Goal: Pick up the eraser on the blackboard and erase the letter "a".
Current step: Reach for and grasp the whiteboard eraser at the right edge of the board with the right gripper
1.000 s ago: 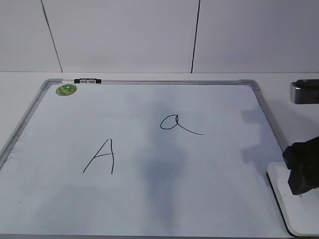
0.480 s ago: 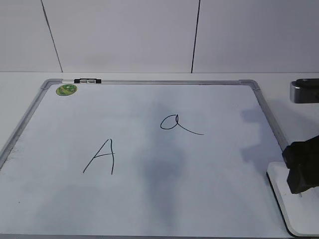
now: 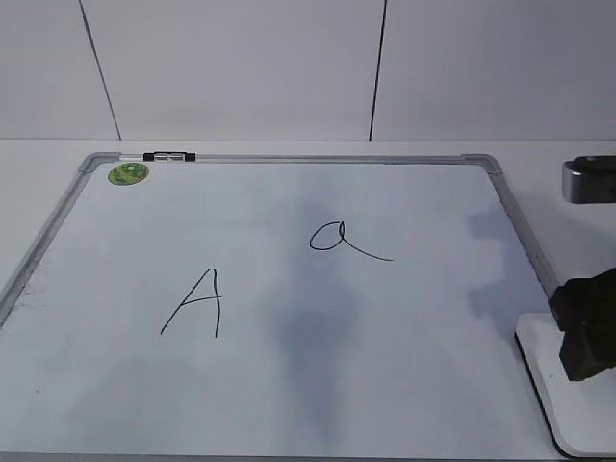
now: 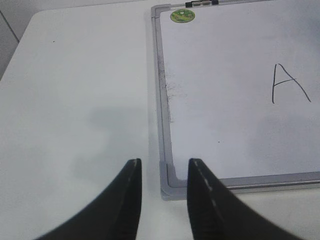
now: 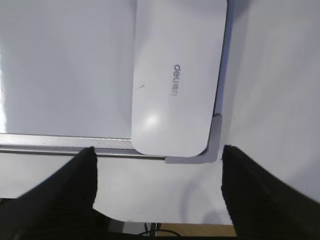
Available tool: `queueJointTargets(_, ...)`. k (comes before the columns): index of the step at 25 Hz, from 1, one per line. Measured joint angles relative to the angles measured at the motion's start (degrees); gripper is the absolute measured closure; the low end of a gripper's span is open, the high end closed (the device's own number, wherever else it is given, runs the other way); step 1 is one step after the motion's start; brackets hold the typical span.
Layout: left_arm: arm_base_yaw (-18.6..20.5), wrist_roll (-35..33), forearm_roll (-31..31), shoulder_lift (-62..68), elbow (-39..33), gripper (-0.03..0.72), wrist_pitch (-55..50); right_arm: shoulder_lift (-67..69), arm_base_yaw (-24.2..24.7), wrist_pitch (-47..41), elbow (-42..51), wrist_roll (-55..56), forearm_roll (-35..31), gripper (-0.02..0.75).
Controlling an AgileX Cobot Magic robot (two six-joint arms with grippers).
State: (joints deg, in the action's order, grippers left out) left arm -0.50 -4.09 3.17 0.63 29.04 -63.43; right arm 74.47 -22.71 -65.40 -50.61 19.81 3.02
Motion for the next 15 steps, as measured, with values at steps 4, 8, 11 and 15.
queueJointTargets(4, 0.0, 0.0, 0.0, 0.0, 0.0, 0.454, 0.0, 0.0, 0.0, -1.57, 0.0, 0.0, -0.11, 0.076)
queueJointTargets(8, 0.0, 0.0, 0.0, 0.0, 0.0, 0.454, 0.0, 0.05, 0.0, -1.66, 0.0, 0.0, -0.11, 0.057)
queueJointTargets(11, 0.0, 0.0, 0.0, 0.0, 0.0, 0.454, 0.0, 0.05, 0.0, -0.44, -0.09, 0.0, 0.0, 0.053)
queueJointTargets(15, 0.0, 0.0, 0.0, 0.0, 0.0, 0.454, 0.0, 1.33, 0.0, 0.9, -0.09, 0.03, 0.59, 0.052)
